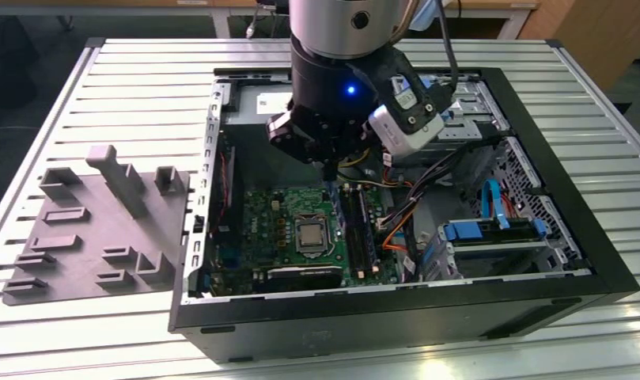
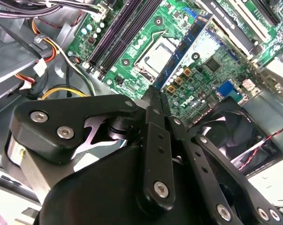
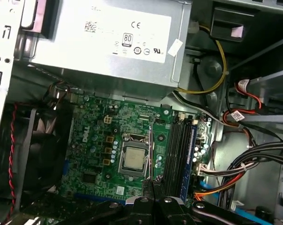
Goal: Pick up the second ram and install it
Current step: 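Insert the second ram into the second slot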
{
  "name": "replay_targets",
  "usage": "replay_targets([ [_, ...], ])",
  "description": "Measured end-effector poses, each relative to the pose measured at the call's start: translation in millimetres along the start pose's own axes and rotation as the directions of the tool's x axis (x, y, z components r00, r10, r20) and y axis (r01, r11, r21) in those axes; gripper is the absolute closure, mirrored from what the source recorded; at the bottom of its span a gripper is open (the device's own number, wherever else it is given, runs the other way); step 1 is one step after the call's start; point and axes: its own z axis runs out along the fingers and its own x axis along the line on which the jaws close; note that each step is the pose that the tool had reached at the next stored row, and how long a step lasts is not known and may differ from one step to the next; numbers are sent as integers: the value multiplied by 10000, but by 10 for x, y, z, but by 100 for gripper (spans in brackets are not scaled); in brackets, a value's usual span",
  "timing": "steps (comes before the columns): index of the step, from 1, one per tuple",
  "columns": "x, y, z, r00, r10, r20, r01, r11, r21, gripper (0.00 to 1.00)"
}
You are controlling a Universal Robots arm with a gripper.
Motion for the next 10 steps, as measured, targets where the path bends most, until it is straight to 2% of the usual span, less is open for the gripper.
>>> replay_targets([
  [6,-2,0,5,9993,367,16,-367,9993,-11,89],
  [10,-4,0,9,9991,421,24,-421,9991,-63,89],
])
